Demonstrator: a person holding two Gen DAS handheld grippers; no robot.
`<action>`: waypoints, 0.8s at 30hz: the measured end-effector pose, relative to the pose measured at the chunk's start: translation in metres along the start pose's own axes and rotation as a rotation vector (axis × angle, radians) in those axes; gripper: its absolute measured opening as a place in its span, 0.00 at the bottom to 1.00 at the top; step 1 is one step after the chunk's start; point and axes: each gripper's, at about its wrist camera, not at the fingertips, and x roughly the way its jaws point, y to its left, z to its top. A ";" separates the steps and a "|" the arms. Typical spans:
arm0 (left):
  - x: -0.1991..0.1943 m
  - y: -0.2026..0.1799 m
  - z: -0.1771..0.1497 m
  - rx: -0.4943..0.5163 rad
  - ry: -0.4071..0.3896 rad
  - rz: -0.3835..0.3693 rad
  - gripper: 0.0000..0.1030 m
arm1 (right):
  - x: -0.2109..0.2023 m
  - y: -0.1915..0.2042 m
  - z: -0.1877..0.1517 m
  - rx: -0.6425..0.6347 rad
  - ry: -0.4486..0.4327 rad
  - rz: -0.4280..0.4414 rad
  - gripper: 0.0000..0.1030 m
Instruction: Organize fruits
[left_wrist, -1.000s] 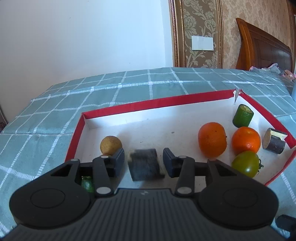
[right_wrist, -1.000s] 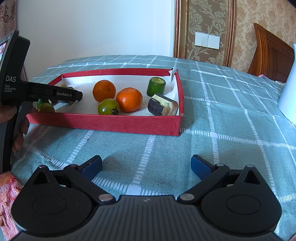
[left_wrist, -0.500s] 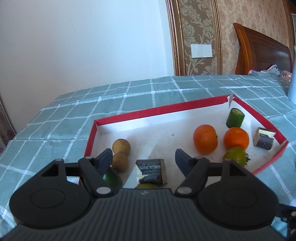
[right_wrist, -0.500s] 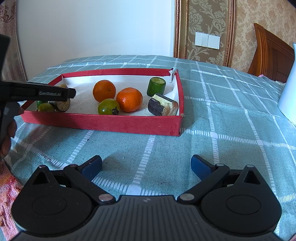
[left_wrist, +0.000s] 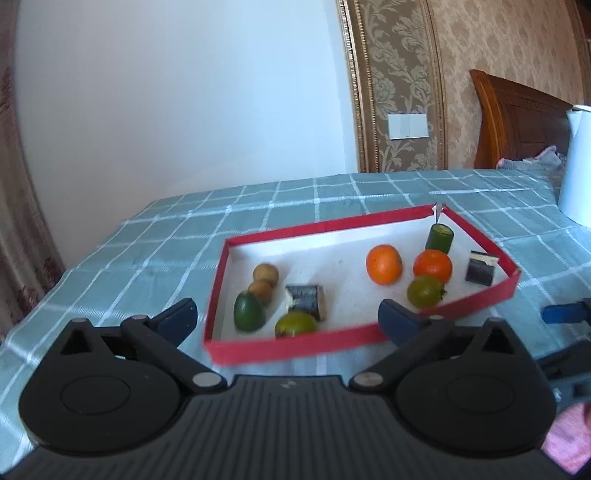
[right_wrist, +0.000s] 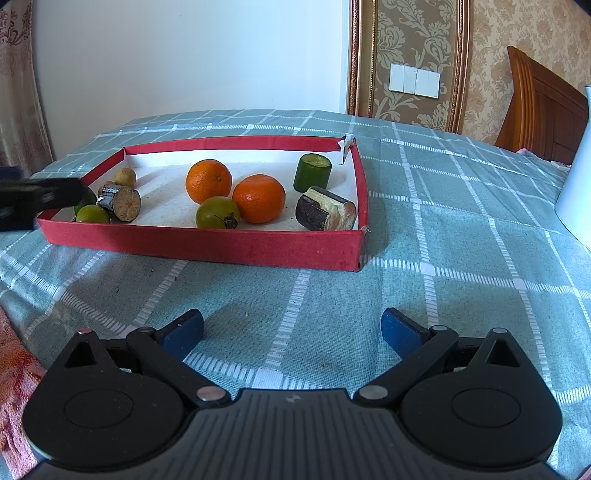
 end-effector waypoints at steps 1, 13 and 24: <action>-0.005 0.001 -0.004 -0.013 0.006 0.000 1.00 | -0.001 0.001 0.000 -0.001 -0.002 -0.001 1.00; -0.037 0.017 -0.030 -0.107 0.033 0.027 1.00 | -0.027 0.030 -0.003 0.030 -0.078 -0.017 1.00; -0.042 0.024 -0.038 -0.134 0.045 0.018 1.00 | -0.033 0.067 -0.004 -0.078 -0.113 -0.085 1.00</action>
